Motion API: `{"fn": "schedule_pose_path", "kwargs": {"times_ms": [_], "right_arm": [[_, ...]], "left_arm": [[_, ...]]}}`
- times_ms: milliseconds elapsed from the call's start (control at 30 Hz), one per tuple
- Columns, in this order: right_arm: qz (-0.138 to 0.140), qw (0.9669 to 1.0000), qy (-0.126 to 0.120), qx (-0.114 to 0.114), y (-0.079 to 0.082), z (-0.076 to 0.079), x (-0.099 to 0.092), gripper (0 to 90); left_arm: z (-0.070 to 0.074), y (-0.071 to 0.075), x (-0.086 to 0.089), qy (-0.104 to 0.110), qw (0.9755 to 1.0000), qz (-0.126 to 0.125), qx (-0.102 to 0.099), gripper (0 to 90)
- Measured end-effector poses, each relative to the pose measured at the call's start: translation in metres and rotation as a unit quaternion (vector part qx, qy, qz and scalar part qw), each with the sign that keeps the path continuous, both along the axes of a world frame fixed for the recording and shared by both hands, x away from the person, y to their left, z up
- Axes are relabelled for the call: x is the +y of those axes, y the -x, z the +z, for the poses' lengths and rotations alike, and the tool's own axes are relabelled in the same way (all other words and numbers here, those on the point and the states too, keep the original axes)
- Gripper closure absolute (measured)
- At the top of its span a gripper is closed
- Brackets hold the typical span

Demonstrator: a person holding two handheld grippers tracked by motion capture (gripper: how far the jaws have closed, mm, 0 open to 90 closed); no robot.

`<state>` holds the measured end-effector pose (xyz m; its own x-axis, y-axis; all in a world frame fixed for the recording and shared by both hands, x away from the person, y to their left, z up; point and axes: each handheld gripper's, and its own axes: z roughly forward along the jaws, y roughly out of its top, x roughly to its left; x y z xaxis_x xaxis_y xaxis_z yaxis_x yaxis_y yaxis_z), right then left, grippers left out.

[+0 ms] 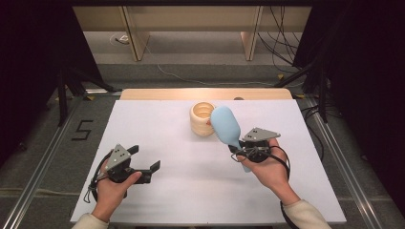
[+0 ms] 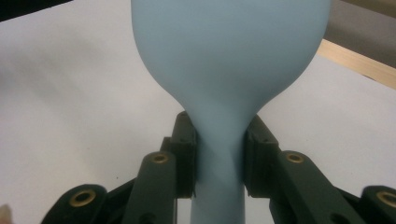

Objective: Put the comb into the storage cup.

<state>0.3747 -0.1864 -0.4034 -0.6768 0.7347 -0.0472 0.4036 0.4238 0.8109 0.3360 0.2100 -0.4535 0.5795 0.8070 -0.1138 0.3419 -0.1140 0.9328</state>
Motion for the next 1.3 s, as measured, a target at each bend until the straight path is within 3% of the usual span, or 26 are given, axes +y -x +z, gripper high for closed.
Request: {"fn": "schedule_pose_path", "kwargs": {"times_ms": [1300], "right_arm": [[0.011,0.9998,-0.016,-0.003,-0.005,0.000,0.020,70.5]], "left_arm": [[0.000,0.000,0.000,0.000,1.0000,-0.001,0.000,0.0]]}}
